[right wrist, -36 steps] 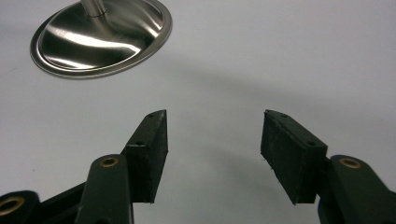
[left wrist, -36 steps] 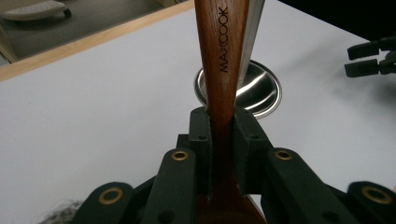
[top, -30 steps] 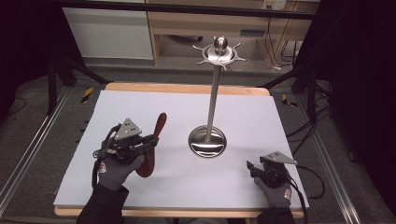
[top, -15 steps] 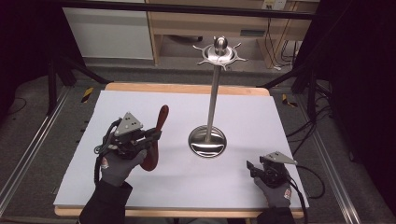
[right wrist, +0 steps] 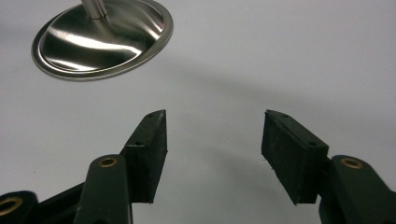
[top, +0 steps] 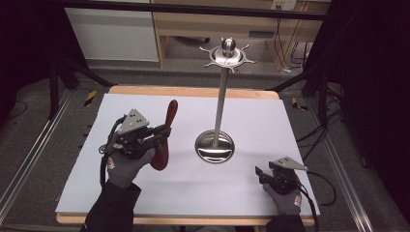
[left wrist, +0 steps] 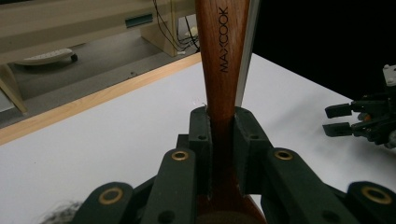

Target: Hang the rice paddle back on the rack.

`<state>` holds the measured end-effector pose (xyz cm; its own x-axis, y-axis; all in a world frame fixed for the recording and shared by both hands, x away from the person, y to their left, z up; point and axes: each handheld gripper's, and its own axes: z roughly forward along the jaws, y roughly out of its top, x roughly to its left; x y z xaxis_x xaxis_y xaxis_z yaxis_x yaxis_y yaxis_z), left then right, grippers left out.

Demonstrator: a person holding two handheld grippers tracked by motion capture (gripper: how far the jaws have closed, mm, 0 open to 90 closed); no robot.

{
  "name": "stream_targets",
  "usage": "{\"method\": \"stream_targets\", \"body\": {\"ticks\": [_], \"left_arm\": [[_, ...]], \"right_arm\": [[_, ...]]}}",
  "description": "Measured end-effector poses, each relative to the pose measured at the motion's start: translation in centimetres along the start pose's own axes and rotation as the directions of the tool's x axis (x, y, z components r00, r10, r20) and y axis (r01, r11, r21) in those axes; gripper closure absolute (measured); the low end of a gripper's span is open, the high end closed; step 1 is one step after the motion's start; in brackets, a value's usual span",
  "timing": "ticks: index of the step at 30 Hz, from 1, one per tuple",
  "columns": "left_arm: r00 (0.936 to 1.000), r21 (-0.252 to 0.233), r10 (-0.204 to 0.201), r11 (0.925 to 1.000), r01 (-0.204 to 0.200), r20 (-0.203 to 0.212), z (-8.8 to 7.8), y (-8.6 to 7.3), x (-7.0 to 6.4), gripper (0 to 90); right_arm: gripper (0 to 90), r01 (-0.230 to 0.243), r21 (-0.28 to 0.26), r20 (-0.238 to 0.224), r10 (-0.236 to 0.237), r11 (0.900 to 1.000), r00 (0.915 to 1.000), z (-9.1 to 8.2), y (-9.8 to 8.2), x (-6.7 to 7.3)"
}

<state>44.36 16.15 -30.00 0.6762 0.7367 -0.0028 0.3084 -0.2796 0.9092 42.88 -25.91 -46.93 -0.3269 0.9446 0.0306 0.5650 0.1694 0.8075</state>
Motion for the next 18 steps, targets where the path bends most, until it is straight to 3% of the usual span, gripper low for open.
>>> {"method": "stream_targets", "body": {"ticks": [18], "left_arm": [[0.9999,-0.059,0.014,0.9981,-0.014,0.010,-0.1,2.6,-0.5,78.5]], "right_arm": [[41.1,0.002,-0.006,-0.002,-0.002,1.000,1.0000,0.0,0.0,0.0]]}}
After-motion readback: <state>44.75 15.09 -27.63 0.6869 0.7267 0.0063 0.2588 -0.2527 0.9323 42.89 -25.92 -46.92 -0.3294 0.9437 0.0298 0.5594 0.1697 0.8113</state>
